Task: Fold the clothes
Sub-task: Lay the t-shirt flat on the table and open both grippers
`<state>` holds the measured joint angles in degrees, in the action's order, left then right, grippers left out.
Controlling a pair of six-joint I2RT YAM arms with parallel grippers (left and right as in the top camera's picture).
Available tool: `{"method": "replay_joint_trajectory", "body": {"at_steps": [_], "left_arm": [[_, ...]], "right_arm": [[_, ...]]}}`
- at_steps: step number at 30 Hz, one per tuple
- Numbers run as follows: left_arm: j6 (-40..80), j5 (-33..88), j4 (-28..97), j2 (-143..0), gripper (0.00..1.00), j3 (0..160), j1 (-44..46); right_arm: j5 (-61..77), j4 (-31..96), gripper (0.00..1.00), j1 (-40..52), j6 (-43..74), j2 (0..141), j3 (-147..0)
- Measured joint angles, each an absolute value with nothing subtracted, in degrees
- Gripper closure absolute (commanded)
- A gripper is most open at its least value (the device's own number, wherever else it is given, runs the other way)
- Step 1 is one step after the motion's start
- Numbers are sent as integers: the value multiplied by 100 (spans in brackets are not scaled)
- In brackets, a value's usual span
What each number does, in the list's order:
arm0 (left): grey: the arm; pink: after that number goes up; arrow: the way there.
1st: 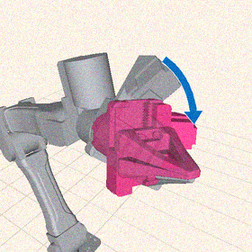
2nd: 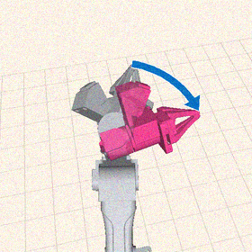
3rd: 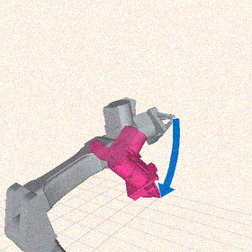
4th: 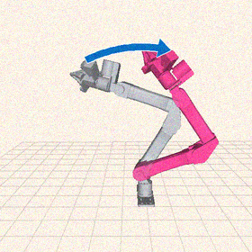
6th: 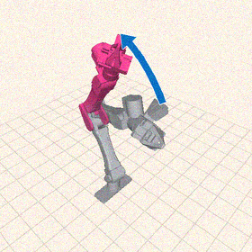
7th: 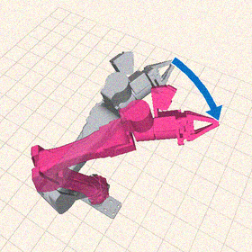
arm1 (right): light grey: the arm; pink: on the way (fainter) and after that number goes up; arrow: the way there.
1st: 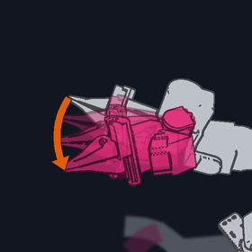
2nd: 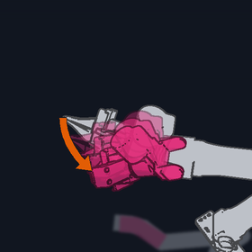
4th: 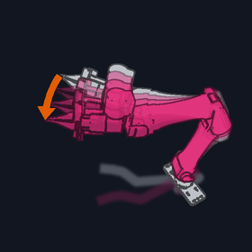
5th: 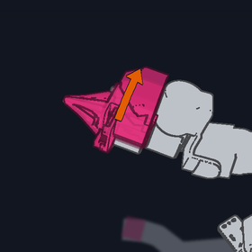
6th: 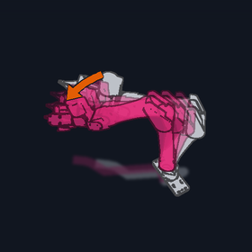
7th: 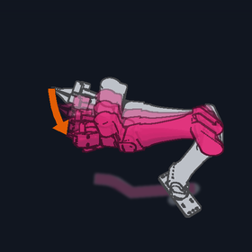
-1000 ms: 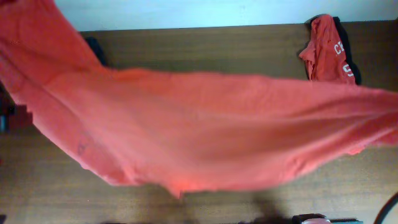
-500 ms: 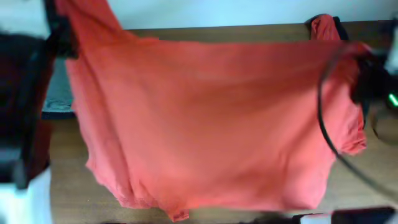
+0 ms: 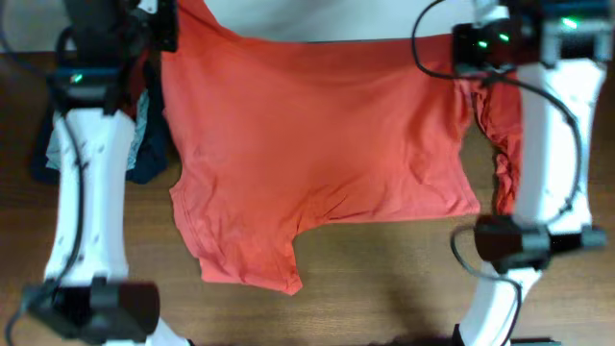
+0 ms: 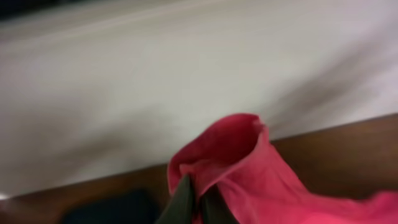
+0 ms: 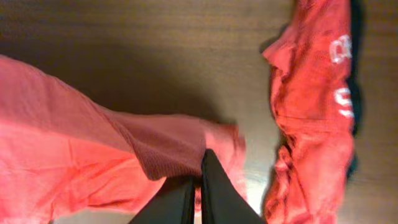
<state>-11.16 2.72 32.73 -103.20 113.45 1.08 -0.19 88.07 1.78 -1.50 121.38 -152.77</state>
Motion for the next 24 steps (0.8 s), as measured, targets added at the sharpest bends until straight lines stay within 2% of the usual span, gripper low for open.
{"method": "replay_joint_trajectory", "body": {"at_steps": [12,19,22,24], "left_arm": [[-1114,447,1546,-12540,99,11345,180],[-1114,447,489,-13364,99,11345,263],[-1107,405,106,-13533,99,11338,279],[-1072,303,-202,-13568,99,11332,283]], "right_arm": [[272,7041,96,178,-141,14416,-15273],[294,5865,96,178,-128,15100,-15266],[294,5354,89,178,-115,15203,-15259],[290,4954,88,174,-10,15209,-15257]]}}
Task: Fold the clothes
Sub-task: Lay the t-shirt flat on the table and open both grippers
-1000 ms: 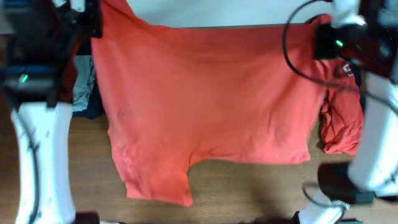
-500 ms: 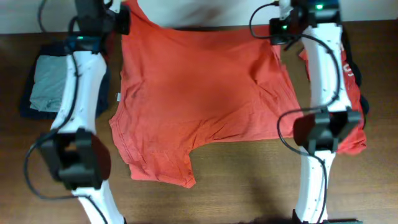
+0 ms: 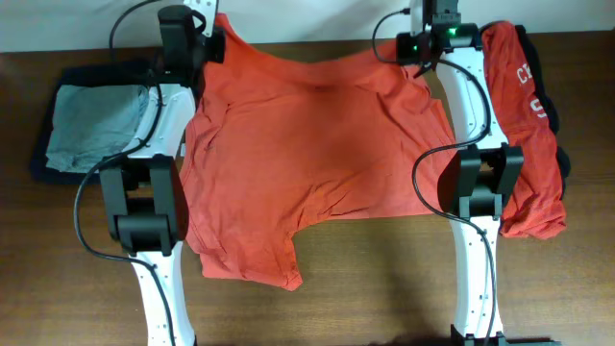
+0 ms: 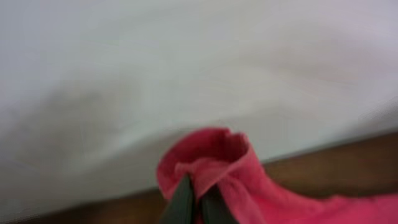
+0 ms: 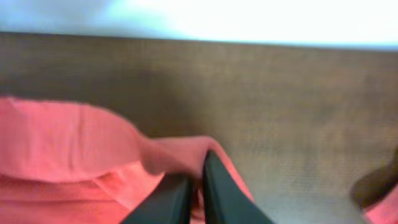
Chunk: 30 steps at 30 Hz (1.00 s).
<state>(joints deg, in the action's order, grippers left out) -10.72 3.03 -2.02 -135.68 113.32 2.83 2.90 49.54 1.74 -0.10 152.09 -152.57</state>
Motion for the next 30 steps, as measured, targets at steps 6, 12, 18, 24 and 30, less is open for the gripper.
{"method": "replay_joint_trajectory", "body": {"at_steps": [6,12,18,24,30], "left_arm": [[-1026,117,-779,-13566,1,11391,283],[-972,82,-246,-13566,1,11646,283],[-701,377,1968,-13238,1,11966,281],[-615,869,3896,-12086,1,12055,279],[-600,1020,5347,-10545,1,12258,279]], "right_arm": [[294,4477,1,75,499,15209,-15257],[292,4792,1,-154,692,15120,-15257],[292,6182,1,-287,753,14490,-15522],[294,7826,1,-301,690,13181,-16000],[292,9161,1,-301,670,11826,-16169]]}}
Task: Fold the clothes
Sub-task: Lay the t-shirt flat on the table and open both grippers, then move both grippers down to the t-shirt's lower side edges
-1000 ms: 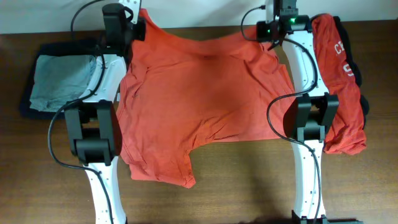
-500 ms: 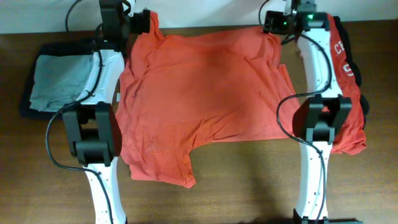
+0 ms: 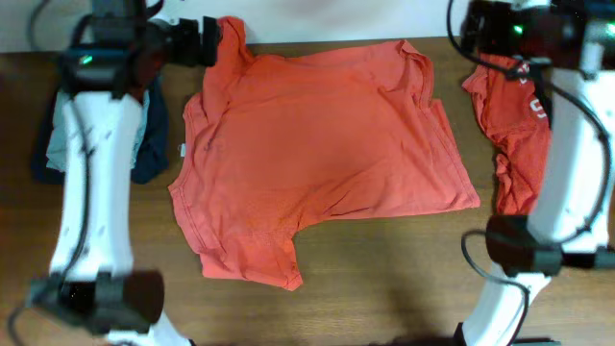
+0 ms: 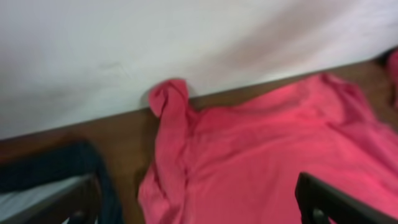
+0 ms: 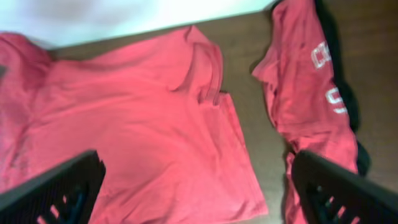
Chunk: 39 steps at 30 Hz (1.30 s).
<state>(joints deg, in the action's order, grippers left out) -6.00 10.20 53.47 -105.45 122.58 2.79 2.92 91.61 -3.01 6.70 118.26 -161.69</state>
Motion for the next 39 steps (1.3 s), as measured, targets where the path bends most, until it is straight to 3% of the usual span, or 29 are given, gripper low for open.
{"method": "replay_joint_trajectory", "body": {"at_steps": [5,14,22,29,39], "left_arm": [[-596,1057,6348,-9762,1,12328,279],[16,910,7813,-9616,1,12320,276],[954,642,8615,-9443,1,12022,259],[1557,464,8103,-9384,1,10453,261],[2191,499,6602,-9417,2,7537,261]], "right_arm": [[290,9690,1,-301,714,11268,-16186],[292,9697,1,-301,738,10394,-15880],[268,9699,1,-301,792,8366,-13255],[-82,9386,1,-303,1240,7878,-10678],[-58,7144,1,-309,1678,8082,-7752]]}}
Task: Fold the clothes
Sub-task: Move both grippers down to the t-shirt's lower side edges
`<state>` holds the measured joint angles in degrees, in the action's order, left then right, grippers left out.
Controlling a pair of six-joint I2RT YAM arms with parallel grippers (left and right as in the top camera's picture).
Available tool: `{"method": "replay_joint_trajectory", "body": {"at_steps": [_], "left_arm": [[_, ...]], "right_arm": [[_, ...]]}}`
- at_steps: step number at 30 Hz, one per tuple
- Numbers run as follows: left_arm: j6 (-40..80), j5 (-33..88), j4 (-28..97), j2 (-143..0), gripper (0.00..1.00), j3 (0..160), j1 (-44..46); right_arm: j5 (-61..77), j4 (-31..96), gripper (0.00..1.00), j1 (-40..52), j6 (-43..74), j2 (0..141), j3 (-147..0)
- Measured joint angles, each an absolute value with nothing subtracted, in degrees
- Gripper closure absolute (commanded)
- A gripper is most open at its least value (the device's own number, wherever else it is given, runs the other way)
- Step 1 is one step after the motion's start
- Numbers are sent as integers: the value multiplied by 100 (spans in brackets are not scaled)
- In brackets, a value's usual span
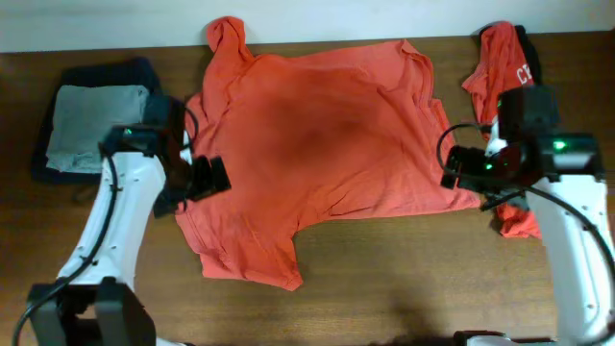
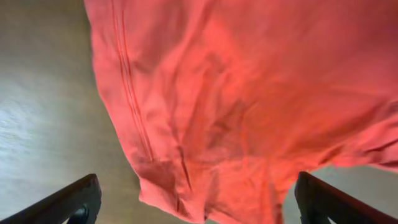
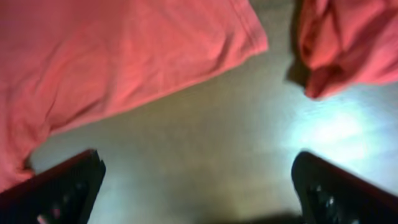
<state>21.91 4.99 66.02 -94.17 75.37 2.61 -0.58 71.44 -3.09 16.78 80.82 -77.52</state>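
An orange-red T-shirt lies spread flat across the middle of the wooden table, one sleeve at the lower left. My left gripper hovers open over the shirt's left edge; the left wrist view shows that hem and sleeve between wide-apart fingers. My right gripper hangs open by the shirt's lower right corner, over bare wood, holding nothing.
A second red garment with white lettering lies bunched at the right edge, under the right arm. A folded grey piece on dark cloth sits at the far left. A white wall runs along the table's back edge.
Both grippers have come forward from the back edge of the table. The left is now over the shirt's left side, the right at its lower right corner. The shirt lies as before.
Both grippers were shut on the shirt's top corners, holding it up and stretched. Then they held those corners at the table's back edge. Then they were open above the flat shirt. Now both are open, low at its left and right sides.
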Motion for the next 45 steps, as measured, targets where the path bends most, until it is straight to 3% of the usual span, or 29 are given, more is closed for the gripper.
{"method": "replay_joint_trajectory", "body": {"at_steps": [11,17,22,25,27,30,35,40,45], "left_arm": [[2259,714,6508,-9417,7,6423,261],[2257,746,6442,-9417,11,5837,261],[2255,838,6270,-9417,32,5502,261],[2276,921,6141,-9417,62,5406,261],[2261,956,5986,-9417,80,5367,261],[2272,985,5697,-9417,88,5328,261],[2274,982,5437,-9417,83,5118,261],[2255,676,5435,-9417,48,4915,257],[2283,508,5260,-9417,47,4910,178]], "right_arm": [[298,5863,1,-980,1730,8420,-6473],[637,5500,17,-1317,1566,8556,-6329],[749,5330,38,-1321,1520,8646,-6326],[792,5264,50,-1321,1498,8733,-6324],[810,5221,52,-1321,1496,8794,-6324],[810,5175,53,-1321,1490,8860,-6324],[810,5133,53,-1321,1496,8877,-6324],[810,5131,51,-1321,1498,8877,-6324],[812,5131,47,-1321,1500,8877,-6324]]}}
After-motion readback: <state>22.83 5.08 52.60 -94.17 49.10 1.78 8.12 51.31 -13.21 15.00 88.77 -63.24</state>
